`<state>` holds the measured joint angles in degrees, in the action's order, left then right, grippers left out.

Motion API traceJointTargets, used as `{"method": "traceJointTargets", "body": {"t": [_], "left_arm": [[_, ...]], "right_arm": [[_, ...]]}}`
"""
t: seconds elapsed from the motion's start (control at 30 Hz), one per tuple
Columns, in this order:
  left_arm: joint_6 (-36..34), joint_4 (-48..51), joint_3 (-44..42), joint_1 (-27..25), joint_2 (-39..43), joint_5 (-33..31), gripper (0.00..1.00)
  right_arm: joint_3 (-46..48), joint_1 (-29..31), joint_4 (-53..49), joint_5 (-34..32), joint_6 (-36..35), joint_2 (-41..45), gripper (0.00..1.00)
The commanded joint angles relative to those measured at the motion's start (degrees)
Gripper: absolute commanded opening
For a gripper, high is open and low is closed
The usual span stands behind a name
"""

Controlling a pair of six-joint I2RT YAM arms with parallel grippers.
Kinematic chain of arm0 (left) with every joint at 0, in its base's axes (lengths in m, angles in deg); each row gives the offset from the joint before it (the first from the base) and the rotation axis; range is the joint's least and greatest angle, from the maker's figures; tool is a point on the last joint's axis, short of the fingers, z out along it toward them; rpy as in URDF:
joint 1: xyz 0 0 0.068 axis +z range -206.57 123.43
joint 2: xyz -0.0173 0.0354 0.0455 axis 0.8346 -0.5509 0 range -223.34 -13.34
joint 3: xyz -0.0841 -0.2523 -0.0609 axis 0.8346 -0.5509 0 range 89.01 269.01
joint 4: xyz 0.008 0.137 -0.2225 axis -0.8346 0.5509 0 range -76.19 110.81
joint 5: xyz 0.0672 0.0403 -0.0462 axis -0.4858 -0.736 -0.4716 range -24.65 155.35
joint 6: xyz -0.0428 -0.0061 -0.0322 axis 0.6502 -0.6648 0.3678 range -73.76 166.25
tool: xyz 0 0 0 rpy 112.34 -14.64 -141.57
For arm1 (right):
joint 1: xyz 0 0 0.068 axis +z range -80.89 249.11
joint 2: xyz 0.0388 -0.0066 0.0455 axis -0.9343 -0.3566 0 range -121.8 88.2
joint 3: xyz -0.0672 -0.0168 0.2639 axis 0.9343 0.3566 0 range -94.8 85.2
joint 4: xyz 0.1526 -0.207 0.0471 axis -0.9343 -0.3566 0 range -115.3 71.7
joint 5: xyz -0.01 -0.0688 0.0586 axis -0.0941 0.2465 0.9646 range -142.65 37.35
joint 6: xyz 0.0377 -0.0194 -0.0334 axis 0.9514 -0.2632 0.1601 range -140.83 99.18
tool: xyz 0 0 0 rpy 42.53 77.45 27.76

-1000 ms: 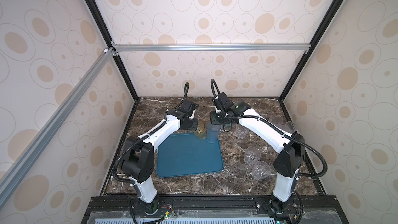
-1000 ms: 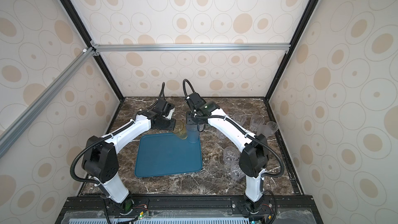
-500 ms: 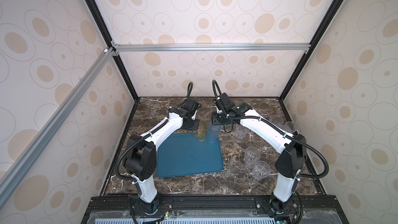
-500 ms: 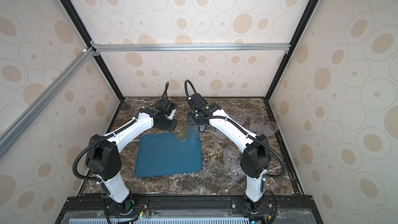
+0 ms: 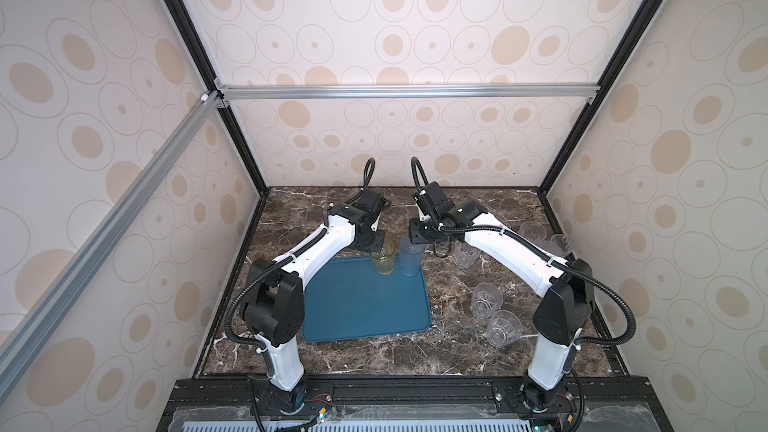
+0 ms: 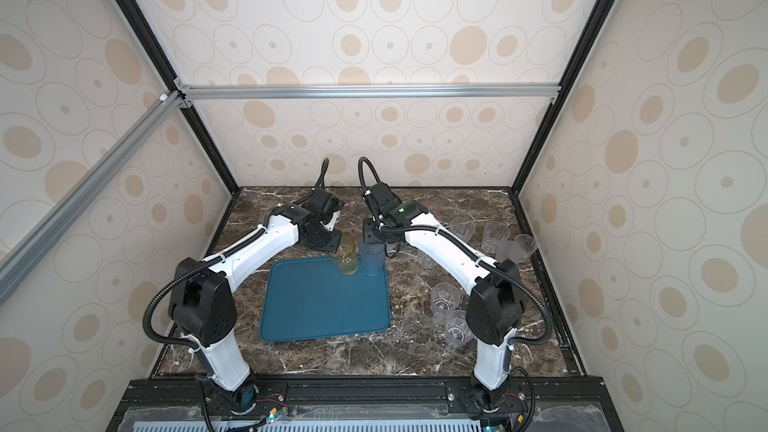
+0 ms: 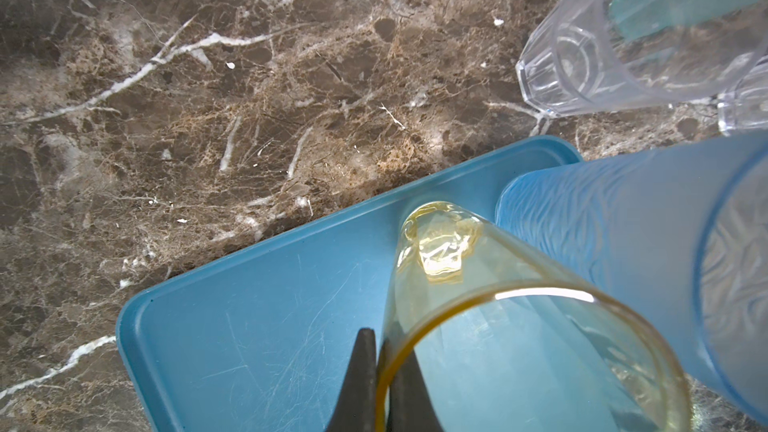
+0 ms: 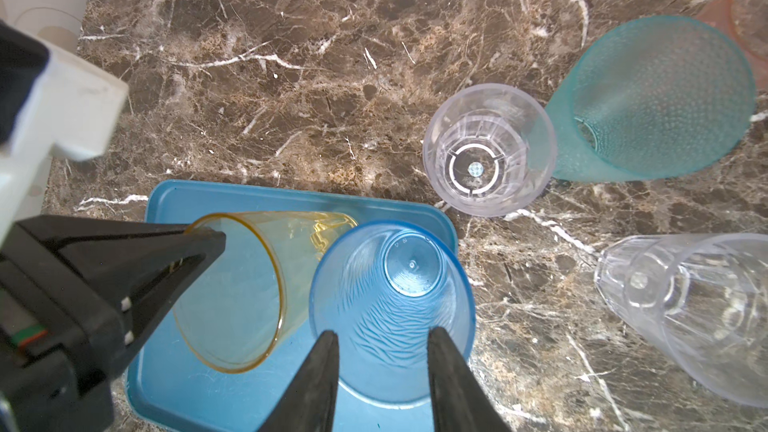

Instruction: Place the glasses into the tray

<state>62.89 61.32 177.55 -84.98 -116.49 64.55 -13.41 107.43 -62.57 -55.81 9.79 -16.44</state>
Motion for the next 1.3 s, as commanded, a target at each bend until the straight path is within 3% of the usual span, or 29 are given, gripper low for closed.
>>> {"method": "traceJointTargets", "body": {"t": [0.0,0.63,1.27], "left_arm": [[-1.44,3.4,1.9,-0.59,-2.07,-1.57,0.04],[-1.3,3.65,5.42,-1.17,-3.13,-0.96,0.24],[-1.01,3.05,6.46,-1.39,-1.28,-0.22,0.31]], "right_arm": [[1.47,-0.79,0.75,0.06,0.54,2.57,0.38],[2.01,-1.15,1.03,0.46,0.53,2.51,0.38],[1.49,-1.38,1.13,-0.26,0.28,3.16,0.38]]}}
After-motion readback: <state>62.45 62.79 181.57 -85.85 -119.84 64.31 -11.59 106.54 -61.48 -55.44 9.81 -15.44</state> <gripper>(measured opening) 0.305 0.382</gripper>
